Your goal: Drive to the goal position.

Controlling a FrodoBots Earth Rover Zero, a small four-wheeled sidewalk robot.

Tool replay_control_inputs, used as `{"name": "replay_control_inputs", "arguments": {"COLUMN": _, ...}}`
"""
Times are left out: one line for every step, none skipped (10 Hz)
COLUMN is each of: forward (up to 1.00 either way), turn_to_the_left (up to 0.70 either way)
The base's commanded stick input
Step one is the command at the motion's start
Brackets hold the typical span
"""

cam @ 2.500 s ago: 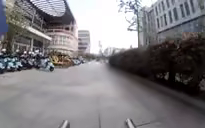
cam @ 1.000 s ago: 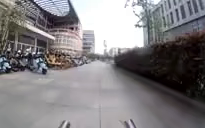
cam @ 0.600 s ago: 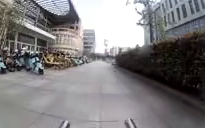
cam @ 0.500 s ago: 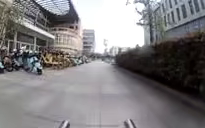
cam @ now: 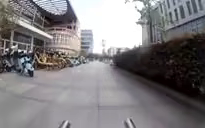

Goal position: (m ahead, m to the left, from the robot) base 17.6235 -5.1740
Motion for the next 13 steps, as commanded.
{"name": "replay_control_inputs", "arguments": {"forward": 0.7, "turn_to_the_left": 0.0}}
{"name": "replay_control_inputs", "arguments": {"forward": 0.7, "turn_to_the_left": -0.03}}
{"name": "replay_control_inputs", "arguments": {"forward": 0.7, "turn_to_the_left": -0.09}}
{"name": "replay_control_inputs", "arguments": {"forward": 0.7, "turn_to_the_left": -0.14}}
{"name": "replay_control_inputs", "arguments": {"forward": 0.7, "turn_to_the_left": -0.14}}
{"name": "replay_control_inputs", "arguments": {"forward": 0.7, "turn_to_the_left": -0.14}}
{"name": "replay_control_inputs", "arguments": {"forward": 0.7, "turn_to_the_left": -0.14}}
{"name": "replay_control_inputs", "arguments": {"forward": 0.7, "turn_to_the_left": -0.14}}
{"name": "replay_control_inputs", "arguments": {"forward": 0.64, "turn_to_the_left": -0.14}}
{"name": "replay_control_inputs", "arguments": {"forward": 0.45, "turn_to_the_left": -0.09}}
{"name": "replay_control_inputs", "arguments": {"forward": 0.45, "turn_to_the_left": 0.0}}
{"name": "replay_control_inputs", "arguments": {"forward": 0.45, "turn_to_the_left": 0.0}}
{"name": "replay_control_inputs", "arguments": {"forward": 0.45, "turn_to_the_left": 0.0}}
